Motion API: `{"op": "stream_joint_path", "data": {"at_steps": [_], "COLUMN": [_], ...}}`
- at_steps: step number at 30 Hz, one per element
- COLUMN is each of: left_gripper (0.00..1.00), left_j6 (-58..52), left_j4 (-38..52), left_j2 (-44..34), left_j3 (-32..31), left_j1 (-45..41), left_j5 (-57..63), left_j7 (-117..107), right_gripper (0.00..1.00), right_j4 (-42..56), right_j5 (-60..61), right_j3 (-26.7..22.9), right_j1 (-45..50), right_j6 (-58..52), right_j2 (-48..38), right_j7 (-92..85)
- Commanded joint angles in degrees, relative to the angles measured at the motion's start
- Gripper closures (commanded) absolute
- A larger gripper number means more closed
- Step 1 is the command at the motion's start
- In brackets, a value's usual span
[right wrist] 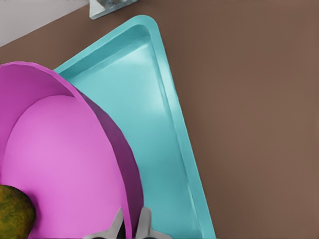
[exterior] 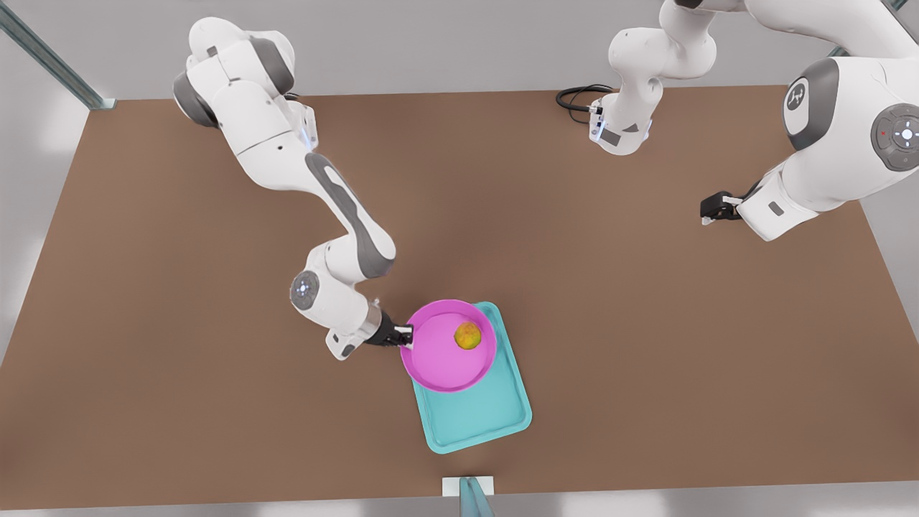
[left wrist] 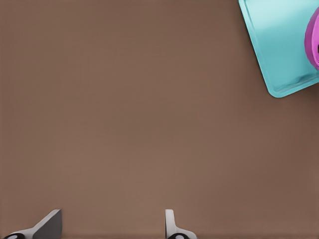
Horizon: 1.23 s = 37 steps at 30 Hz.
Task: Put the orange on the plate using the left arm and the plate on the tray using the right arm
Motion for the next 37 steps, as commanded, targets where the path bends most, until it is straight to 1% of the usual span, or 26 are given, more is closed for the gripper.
{"op": "stream_joint_path", "data": {"at_steps": [1,6,10,15,16,17,21,23,24,25,26,27,28,29,30,31,32,33,37], "left_gripper": [0.00,0.00,0.00,0.00,0.00,0.00,0.00,0.00,0.00,0.00,0.00,0.00,0.00,0.00,0.00,0.00,0.00,0.00,0.00], "left_j6": [-0.16,-0.07,-0.16,-0.16,-0.16,-0.16,-0.16,-0.16,-0.07,-0.16,-0.16,-0.16,-0.16,-0.16,-0.16,-0.24,-0.24,-0.24,-0.24], "left_j4": [0.02,0.02,0.02,0.20,0.20,0.20,0.20,0.20,0.20,0.20,0.20,0.20,0.20,0.20,0.20,0.20,0.20,0.20,0.11], "left_j2": [-0.06,-0.06,-0.06,-0.15,-0.15,-0.15,-0.15,-0.15,-0.15,-0.15,-0.06,-0.06,-0.06,-0.15,-0.15,-0.15,-0.15,-0.15,-0.15], "left_j3": [0.04,0.04,0.04,0.04,0.04,0.04,0.03,0.04,0.04,0.03,0.03,0.04,-0.05,-0.05,-0.05,-0.05,-0.05,-0.05,-0.05], "left_j1": [0.01,0.01,0.01,0.01,0.01,0.01,0.01,0.01,0.01,0.01,0.01,0.01,0.01,0.01,0.01,0.01,0.01,0.01,0.01], "left_j5": [0.03,0.03,0.03,0.03,0.03,0.03,0.03,0.03,0.03,0.03,0.03,0.03,0.03,0.03,0.03,0.03,0.03,0.03,0.03], "left_j7": [0.44,0.44,0.44,0.44,0.44,0.44,0.44,0.44,0.44,0.44,0.44,0.44,0.44,0.44,0.44,0.44,0.44,0.44,0.44], "right_gripper": [0.79,0.79,0.79,0.79,0.00,0.00,0.00,0.00,0.00,0.00,0.00,0.00,0.00,0.00,0.00,0.00,0.00,0.00,0.00], "right_j4": [2.02,11.51,14.85,15.64,15.64,14.94,14.94,14.76,13.71,14.15,13.89,13.45,13.09,12.92,11.69,7.91,5.37,3.26,3.25], "right_j5": [-0.42,-0.77,-0.77,-0.77,-0.77,-0.86,-0.86,-1.29,-1.74,-3.66,-10.16,-12.55,-14.82,-21.94,-28.35,-34.07,-36.18,-36.45,-36.45], "right_j3": [-0.29,-0.29,-0.29,-0.29,-0.29,-0.29,-0.29,-0.46,-2.74,-6.17,-9.07,-9.25,-12.67,-13.91,-13.91,-13.91,-13.91,-13.91,-13.91], "right_j1": [-0.24,0.29,1.34,2.22,2.22,2.40,2.40,1.52,1.26,1.17,-0.15,-5.76,-11.48,-17.10,-19.57,-19.40,-19.13,-19.05,-18.87], "right_j6": [-0.10,-0.10,-0.01,-0.01,0.34,3.24,3.24,2.10,-2.89,-16.50,-31.27,-45.94,-59.05,-65.39,-66.63,-66.28,-66.45,-66.63,-67.77], "right_j2": [1.68,9.41,12.75,13.81,13.89,13.98,13.72,11.35,9.24,5.90,2.47,-0.95,-6.75,-13.34,-19.58,-27.14,-33.45,-37.42,-37.26], "right_j7": [6.15,6.06,5.97,5.71,5.53,5.27,5.36,5.09,3.43,2.72,2.63,-0.96,-5.45,-5.54,-8.69,-15.12,-15.21,-15.21,-15.12]}}
